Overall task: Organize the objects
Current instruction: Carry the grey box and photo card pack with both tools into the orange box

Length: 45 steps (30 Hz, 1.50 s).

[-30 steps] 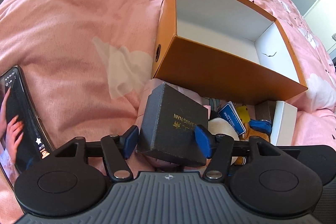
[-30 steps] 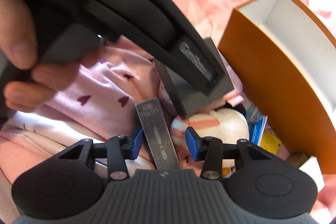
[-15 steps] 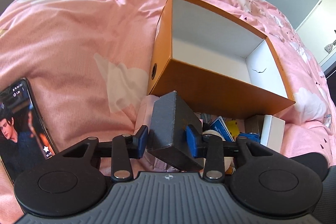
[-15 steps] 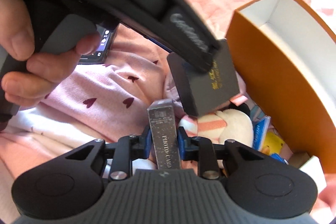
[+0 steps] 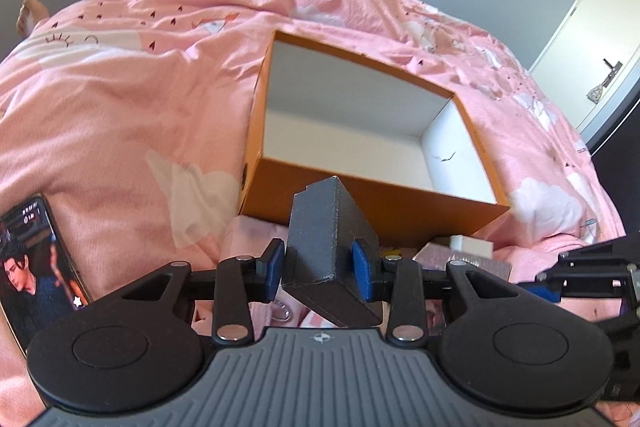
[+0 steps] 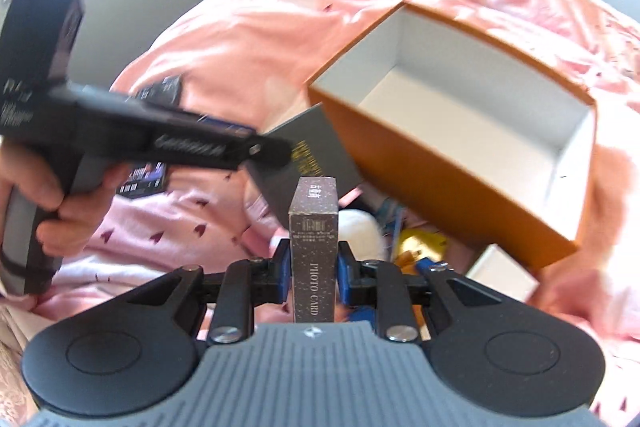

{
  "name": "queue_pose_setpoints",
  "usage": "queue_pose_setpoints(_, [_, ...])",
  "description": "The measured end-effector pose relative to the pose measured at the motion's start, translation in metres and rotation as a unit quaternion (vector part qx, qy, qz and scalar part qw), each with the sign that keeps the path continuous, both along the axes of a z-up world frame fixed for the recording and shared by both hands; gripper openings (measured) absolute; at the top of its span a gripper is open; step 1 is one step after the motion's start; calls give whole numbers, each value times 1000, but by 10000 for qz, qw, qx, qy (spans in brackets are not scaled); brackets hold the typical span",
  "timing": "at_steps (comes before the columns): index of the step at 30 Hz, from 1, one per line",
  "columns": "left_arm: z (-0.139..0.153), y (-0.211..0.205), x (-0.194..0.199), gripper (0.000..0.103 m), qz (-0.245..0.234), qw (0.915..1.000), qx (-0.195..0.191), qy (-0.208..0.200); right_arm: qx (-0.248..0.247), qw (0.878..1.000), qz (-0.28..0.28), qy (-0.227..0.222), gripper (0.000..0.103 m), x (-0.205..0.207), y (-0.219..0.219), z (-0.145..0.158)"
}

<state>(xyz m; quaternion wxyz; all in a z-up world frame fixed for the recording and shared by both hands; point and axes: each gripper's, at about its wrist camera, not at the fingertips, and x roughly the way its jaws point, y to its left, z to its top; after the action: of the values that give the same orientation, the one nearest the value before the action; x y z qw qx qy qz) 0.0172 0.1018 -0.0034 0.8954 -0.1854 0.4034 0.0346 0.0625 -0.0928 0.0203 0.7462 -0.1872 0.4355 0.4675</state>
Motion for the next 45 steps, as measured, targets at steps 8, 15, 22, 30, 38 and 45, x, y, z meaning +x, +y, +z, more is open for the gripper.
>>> queue_pose_setpoints(8, [36, 1, 10, 42, -113, 9982, -65, -587, 669, 9960, -568, -143, 24, 38, -17, 40])
queue_pose_setpoints(15, [39, 32, 47, 41, 22, 9968, -421, -681, 1122, 9870, -1148, -55, 24, 89, -17, 52])
queue_pose_setpoints(22, [2, 49, 94, 41, 340, 9954, -815, -367, 1240, 9772, -1657, 472, 24, 146, 1, 21])
queue_pose_setpoints(30, [-34, 22, 131, 41, 164, 9985, -306, 427, 703, 9778, -1677, 1046, 24, 196, 25, -33])
queue_pose_setpoints(38, [-44, -9, 150, 42, -14, 9907, 739, 1144, 298, 9720, -1653, 1642, 24, 224, 41, -79])
queue_pose_setpoints(45, [-53, -26, 156, 44, -445, 9744, 1390, 1712, 241, 9725, -1472, 1789, 24, 227, 51, -88])
